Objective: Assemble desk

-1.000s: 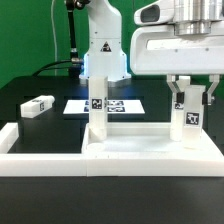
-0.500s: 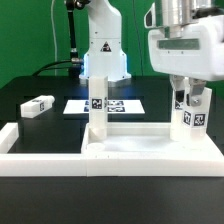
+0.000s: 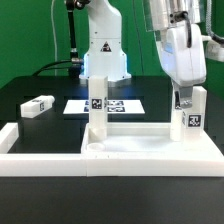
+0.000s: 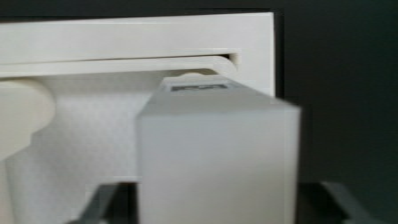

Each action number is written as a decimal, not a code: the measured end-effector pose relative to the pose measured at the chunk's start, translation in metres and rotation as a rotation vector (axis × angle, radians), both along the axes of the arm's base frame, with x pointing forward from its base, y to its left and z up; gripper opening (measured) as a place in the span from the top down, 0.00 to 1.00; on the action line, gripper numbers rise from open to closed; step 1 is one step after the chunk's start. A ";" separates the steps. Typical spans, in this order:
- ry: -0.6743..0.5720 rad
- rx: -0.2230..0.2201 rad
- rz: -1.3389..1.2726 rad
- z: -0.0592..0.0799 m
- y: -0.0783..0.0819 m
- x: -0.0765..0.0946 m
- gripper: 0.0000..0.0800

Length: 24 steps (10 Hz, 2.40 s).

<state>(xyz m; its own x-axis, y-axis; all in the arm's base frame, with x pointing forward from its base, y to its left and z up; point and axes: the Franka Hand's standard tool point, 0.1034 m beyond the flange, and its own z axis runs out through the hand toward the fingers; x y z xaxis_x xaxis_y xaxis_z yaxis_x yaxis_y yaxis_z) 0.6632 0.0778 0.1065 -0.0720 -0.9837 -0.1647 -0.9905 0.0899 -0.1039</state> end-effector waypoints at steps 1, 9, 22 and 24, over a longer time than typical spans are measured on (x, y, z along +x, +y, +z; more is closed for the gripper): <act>0.000 0.000 0.001 0.000 0.001 0.000 0.34; -0.130 -0.226 1.070 0.001 0.019 0.004 0.19; -0.042 -0.067 0.127 -0.004 0.011 -0.001 0.63; -0.031 0.017 -0.056 -0.004 0.007 -0.003 0.63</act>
Offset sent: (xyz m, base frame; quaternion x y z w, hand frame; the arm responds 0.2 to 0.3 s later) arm 0.0000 0.0000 0.0000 0.0000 0.0000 -0.1938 0.9810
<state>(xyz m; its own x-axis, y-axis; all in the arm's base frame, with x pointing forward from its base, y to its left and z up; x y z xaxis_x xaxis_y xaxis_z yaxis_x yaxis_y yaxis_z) 0.6601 0.0850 0.1023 -0.1214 -0.9754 -0.1841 -0.9802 0.1471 -0.1327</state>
